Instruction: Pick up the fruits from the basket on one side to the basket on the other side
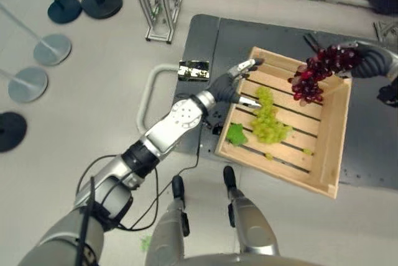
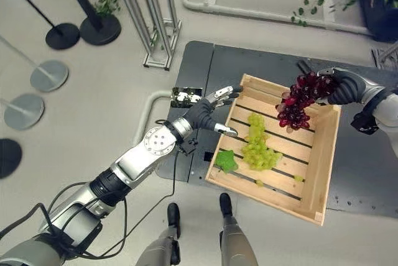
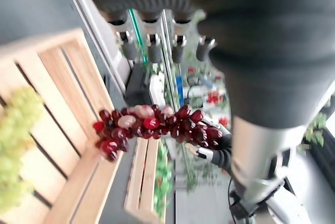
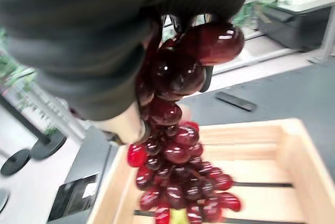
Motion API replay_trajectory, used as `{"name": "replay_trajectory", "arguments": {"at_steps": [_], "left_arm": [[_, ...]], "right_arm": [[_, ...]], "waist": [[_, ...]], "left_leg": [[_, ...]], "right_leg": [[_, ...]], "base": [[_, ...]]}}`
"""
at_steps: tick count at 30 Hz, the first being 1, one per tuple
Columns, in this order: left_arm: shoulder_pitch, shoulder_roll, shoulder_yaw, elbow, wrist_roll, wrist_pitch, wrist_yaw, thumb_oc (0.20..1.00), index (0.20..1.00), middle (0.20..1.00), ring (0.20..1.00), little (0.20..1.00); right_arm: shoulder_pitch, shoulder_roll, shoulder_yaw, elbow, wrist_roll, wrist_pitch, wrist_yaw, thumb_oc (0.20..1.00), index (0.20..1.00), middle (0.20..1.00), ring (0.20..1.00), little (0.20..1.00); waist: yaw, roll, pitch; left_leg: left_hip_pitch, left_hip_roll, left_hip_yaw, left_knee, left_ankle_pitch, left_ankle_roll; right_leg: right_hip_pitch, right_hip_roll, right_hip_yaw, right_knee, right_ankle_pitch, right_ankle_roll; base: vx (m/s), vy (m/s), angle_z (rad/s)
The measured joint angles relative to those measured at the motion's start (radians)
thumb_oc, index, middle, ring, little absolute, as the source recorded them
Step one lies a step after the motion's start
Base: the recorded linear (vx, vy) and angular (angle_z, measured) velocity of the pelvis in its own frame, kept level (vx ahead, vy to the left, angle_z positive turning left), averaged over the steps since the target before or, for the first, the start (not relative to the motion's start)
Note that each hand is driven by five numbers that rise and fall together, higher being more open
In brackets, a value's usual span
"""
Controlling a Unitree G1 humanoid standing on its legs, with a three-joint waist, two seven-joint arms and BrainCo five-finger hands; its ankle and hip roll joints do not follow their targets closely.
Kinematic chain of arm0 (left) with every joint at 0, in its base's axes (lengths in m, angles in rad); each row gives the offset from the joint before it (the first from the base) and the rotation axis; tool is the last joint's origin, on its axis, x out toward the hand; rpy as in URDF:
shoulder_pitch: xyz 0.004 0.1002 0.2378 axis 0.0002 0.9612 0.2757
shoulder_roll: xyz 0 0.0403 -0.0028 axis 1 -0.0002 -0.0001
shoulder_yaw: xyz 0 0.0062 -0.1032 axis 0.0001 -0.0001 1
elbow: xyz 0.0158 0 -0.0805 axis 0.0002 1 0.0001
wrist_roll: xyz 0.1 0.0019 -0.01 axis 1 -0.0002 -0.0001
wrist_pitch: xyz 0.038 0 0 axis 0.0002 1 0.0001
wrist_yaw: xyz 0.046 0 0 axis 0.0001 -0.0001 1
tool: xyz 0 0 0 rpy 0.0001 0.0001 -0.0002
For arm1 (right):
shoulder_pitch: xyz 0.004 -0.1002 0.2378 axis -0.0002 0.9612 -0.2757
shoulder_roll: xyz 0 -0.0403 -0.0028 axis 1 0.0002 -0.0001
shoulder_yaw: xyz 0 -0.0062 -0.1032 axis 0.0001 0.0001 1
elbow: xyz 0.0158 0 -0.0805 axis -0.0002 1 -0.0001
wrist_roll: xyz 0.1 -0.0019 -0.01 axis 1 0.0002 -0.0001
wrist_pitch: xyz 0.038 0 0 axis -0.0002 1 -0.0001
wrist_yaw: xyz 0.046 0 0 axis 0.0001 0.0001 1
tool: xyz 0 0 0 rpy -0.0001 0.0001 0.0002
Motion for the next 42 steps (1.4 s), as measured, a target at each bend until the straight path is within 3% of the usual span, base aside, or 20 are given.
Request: {"name": "replay_trajectory", "arguments": {"at_steps": [3, 16, 23, 30, 35, 42], "left_arm": [[-0.002, -0.002, 0.0, 0.007, 0.0, 0.0, 0.0, 1.0, 1.0, 1.0, 1.0, 1.0], [0.003, -0.023, 0.001, 0.04, -0.002, 0.0, 0.0, 1.0, 1.0, 1.0, 1.0, 1.0], [0.014, -0.038, 0.002, 0.041, 0.038, -0.002, 0.015, 1.0, 1.0, 1.0, 1.0, 1.0], [0.053, -0.043, 0.01, 0.044, 0.078, -0.004, 0.045, 1.0, 1.0, 1.0, 1.0, 1.0], [0.075, -0.051, 0.01, 0.07, 0.12, -0.007, 0.07, 1.0, 1.0, 1.0, 1.0, 1.0], [0.12, -0.075, 0.009, 0.142, 0.189, -0.014, 0.096, 1.0, 1.0, 1.0, 1.0, 1.0]], "right_arm": [[0.0, 0.0, 0.012, 0.003, 0.0, 0.001, 0.0, 0.2, 0.2, 0.2, 0.2, 0.2], [-0.001, 0.024, 0.034, 0.003, -0.013, 0.002, 0.0, 0.2, 0.2, 0.2, 0.2, 0.2], [-0.01, 0.13, 0.043, -0.006, -0.009, -0.002, -0.015, 0.2, 0.2, 0.2, 0.2, 0.2], [-0.042, 0.213, 0.093, 0.003, -0.009, -0.002, -0.046, 0.2, 0.2, 0.2, 0.2, 0.2], [-0.083, 0.297, 0.148, 0.023, -0.012, -0.002, -0.08, 0.2, 0.2, 0.2, 0.2, 0.2], [-0.104, 0.421, 0.188, 0.047, -0.025, -0.002, -0.112, 0.2, 0.2, 0.2, 0.2, 0.2]], "waist": [[-0.01, 0.004, -0.002], [-0.006, 0.021, -0.013], [0.001, 0.021, -0.017], [0.052, 0.016, -0.025], [0.058, 0.001, -0.039], [0.098, -0.028, -0.061]], "left_leg": [[0.014, 0.005, 0.024, 0.0, -0.011, -0.004], [0.028, 0.01, 0.024, 0.007, -0.018, -0.01], [0.014, 0.014, 0.016, 0.02, -0.019, -0.011], [-0.004, 0.012, -0.011, 0.032, -0.019, -0.012], [-0.018, 0.009, -0.038, 0.034, -0.019, -0.011], [-0.023, 0.007, -0.051, 0.036, -0.018, -0.011]], "right_leg": [[-0.007, 0.005, 0.03, 0.0, 0.011, 0.0], [-0.003, 0.008, 0.036, 0.0, 0.018, 0.0], [-0.003, 0.009, 0.02, 0.0, 0.019, -0.004], [0.0, 0.006, -0.006, 0.0, 0.019, -0.005], [0.003, 0.003, -0.032, -0.001, 0.018, -0.007], [0.006, 0.001, -0.047, -0.002, 0.014, -0.008]], "base": [[-0.03, 0.007, -0.41], [-0.01, -0.002, -0.06], [0.01, -0.023, 0.06], [0.01, -0.015, 0.11], [0.0, -0.017, 0.15], [0.01, -0.008, 0.06]]}}
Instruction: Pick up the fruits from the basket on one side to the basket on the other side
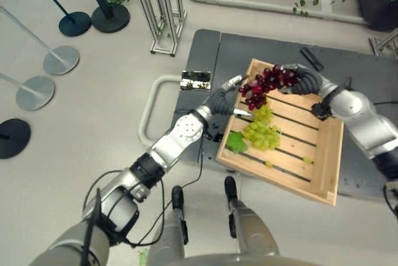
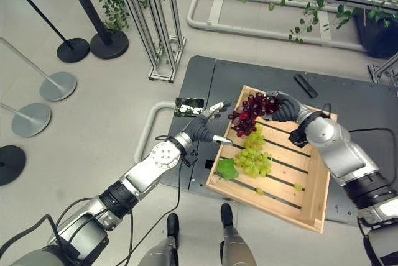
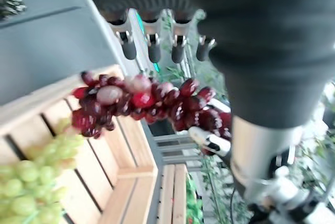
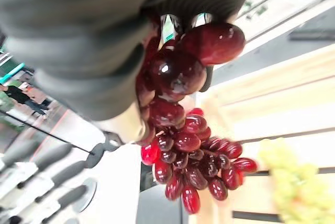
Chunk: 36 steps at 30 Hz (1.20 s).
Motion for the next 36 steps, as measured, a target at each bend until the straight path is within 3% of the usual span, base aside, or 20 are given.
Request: {"name": "replay_trajectory", "arguments": {"at_steps": [4, 9, 15, 26, 36], "left_arm": [[0.016, -0.016, 0.001, 0.021, 0.007, 0.0, 0.023, 1.0, 1.0, 1.0, 1.0, 1.0], [0.039, -0.038, 0.001, 0.053, 0.005, 0.0, 0.066, 1.0, 1.0, 1.0, 1.0, 1.0], [0.043, -0.063, 0.024, 0.076, 0.004, -0.007, 0.157, 1.0, 1.0, 1.0, 1.0, 1.0], [0.038, -0.1, 0.039, 0.103, 0.007, -0.025, 0.281, 1.0, 1.0, 1.0, 1.0, 1.0], [0.009, -0.091, 0.048, 0.105, 0.049, -0.034, 0.329, 1.0, 1.0, 1.0, 1.0, 1.0]], "right_arm": [[-0.026, 0.076, 0.021, 0.019, -0.037, 0.0, -0.02, 0.2, 0.2, 0.2, 0.2, 0.2], [-0.032, 0.173, 0.053, 0.032, -0.054, 0.001, -0.048, 0.2, 0.2, 0.2, 0.2, 0.2], [-0.032, 0.245, 0.054, 0.033, -0.054, 0.001, -0.1, 0.2, 0.2, 0.2, 0.2, 0.2], [-0.035, 0.28, 0.093, 0.018, -0.043, -0.013, -0.155, 0.2, 0.2, 0.2, 0.2, 0.2], [-0.035, 0.277, 0.094, -0.057, -0.031, -0.023, -0.156, 0.2, 0.2, 0.2, 0.2, 0.2]], "waist": [[0.01, -0.007, -0.004], [0.009, -0.038, -0.022], [0.011, -0.042, -0.024], [0.006, -0.042, -0.025], [0.006, -0.041, -0.025]], "left_leg": [[-0.001, -0.002, -0.015, 0.001, 0.0, 0.0], [-0.005, -0.005, -0.02, 0.002, 0.0, 0.0], [-0.008, -0.006, -0.022, 0.003, 0.0, 0.001], [-0.007, -0.005, -0.02, 0.007, 0.001, 0.001], [-0.007, -0.005, -0.016, 0.005, 0.0, 0.001]], "right_leg": [[0.008, -0.002, -0.012, 0.0, -0.003, 0.0], [0.007, -0.005, -0.014, -0.001, -0.006, 0.001], [0.008, -0.005, -0.015, -0.002, -0.006, 0.002], [0.008, -0.005, -0.015, -0.003, -0.006, 0.001], [0.008, -0.006, -0.014, -0.006, -0.006, 0.001]], "base": [[0.01, -0.009, 0.11], [0.01, 0.0, 0.03], [0.0, -0.001, 0.01], [0.0, 0.0, 0.0], [0.0, 0.0, 0.0]]}}
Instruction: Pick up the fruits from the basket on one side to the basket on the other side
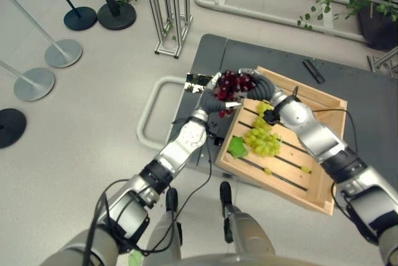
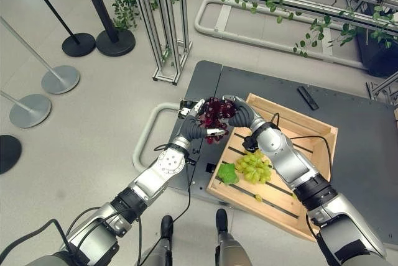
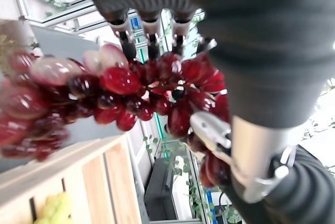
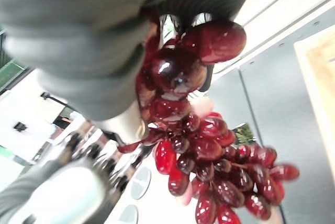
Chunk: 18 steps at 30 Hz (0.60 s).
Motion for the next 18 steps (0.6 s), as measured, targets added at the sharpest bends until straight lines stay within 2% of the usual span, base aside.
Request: {"name": "replay_trajectory", "arguments": {"at_steps": [8, 11, 18], "left_arm": [[-0.019, 0.012, 0.015, 0.024, 0.093, 0.0, 0.023, 1.0, 1.0, 1.0, 1.0, 1.0], [-0.055, 0.026, 0.02, 0.064, 0.147, 0.001, 0.029, 1.0, 1.0, 1.0, 1.0, 1.0], [-0.077, 0.059, 0.03, 0.079, 0.157, 0.001, 0.032, 1.0, 1.0, 1.0, 1.0, 1.0]], "right_arm": [[-0.008, -0.003, 0.002, -0.033, 0.031, -0.006, 0.011, 0.2, 0.2, 0.2, 0.2, 0.2], [-0.011, -0.003, 0.002, -0.089, 0.038, -0.032, 0.02, 0.2, 0.2, 0.2, 0.2, 0.2], [-0.078, -0.037, 0.039, -0.097, 0.038, -0.033, 0.049, 0.2, 0.2, 0.2, 0.2, 0.2]], "waist": [[-0.002, 0.0, 0.0], [-0.003, 0.001, -0.001], [-0.004, 0.001, -0.001]], "left_leg": [[0.0, 0.001, 0.002, -0.001, 0.0, 0.0], [0.001, 0.001, 0.003, -0.001, 0.0, 0.0], [0.012, 0.002, 0.006, -0.003, 0.0, 0.0]], "right_leg": [[-0.001, 0.0, 0.001, -0.002, 0.0, 0.0], [0.0, 0.0, 0.002, -0.002, 0.0, 0.0], [0.008, 0.001, 0.004, -0.003, 0.0, 0.0]], "base": [[0.0, 0.0, 0.0], [0.0, 0.0, 0.0], [0.0, 0.001, 0.0]]}}
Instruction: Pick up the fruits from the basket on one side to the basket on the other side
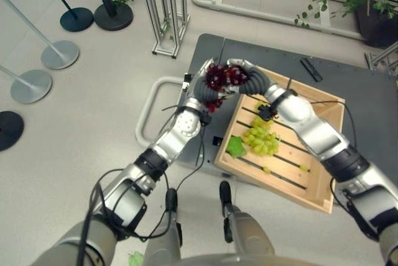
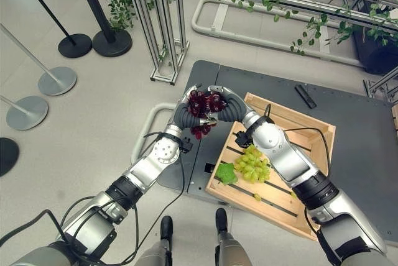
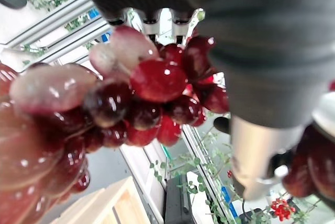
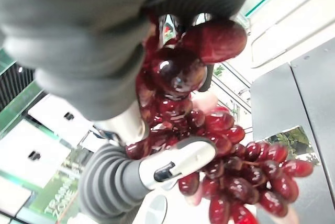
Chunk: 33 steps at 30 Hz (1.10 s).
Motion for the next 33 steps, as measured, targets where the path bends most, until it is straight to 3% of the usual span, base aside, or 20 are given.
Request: {"name": "replay_trajectory", "arguments": {"at_steps": [15, 16, 33], "left_arm": [[-0.024, -0.007, -0.019, 0.104, 0.036, 0.003, -0.02, 1.0, 1.0, 1.0, 1.0, 1.0], [-0.024, -0.009, -0.024, 0.107, 0.035, 0.003, -0.024, 0.2, 0.2, 0.2, 0.2, 0.2], [-0.022, -0.041, -0.038, 0.107, -0.064, 0.003, -0.026, 0.2, 0.2, 0.2, 0.2, 0.2]], "right_arm": [[-0.048, 0.0, 0.041, -0.002, 0.0, 0.0, 0.048, 0.2, 0.2, 0.2, 0.2, 0.2], [-0.05, 0.0, 0.041, -0.003, 0.003, -0.003, 0.048, 0.2, 0.2, 0.2, 0.2, 0.2], [-0.056, 0.007, 0.041, -0.015, 0.054, -0.017, 0.037, 0.2, 0.2, 0.2, 0.2, 0.2]], "waist": [[-0.023, 0.0, -0.039], [-0.023, 0.0, -0.042], [-0.022, 0.0, -0.044]], "left_leg": [[0.0, 0.001, 0.003, -0.001, -0.001, -0.001], [0.001, 0.001, 0.003, -0.001, -0.001, -0.001], [0.012, 0.002, 0.016, -0.004, -0.001, -0.001]], "right_leg": [[0.001, 0.0, 0.001, -0.007, 0.0, 0.0], [0.002, 0.0, 0.001, -0.007, 0.0, 0.0], [0.009, 0.001, 0.003, -0.008, 0.0, 0.0]], "base": [[0.0, 0.0, 0.0], [0.0, 0.0, 0.0], [0.0, -0.001, 0.0]]}}
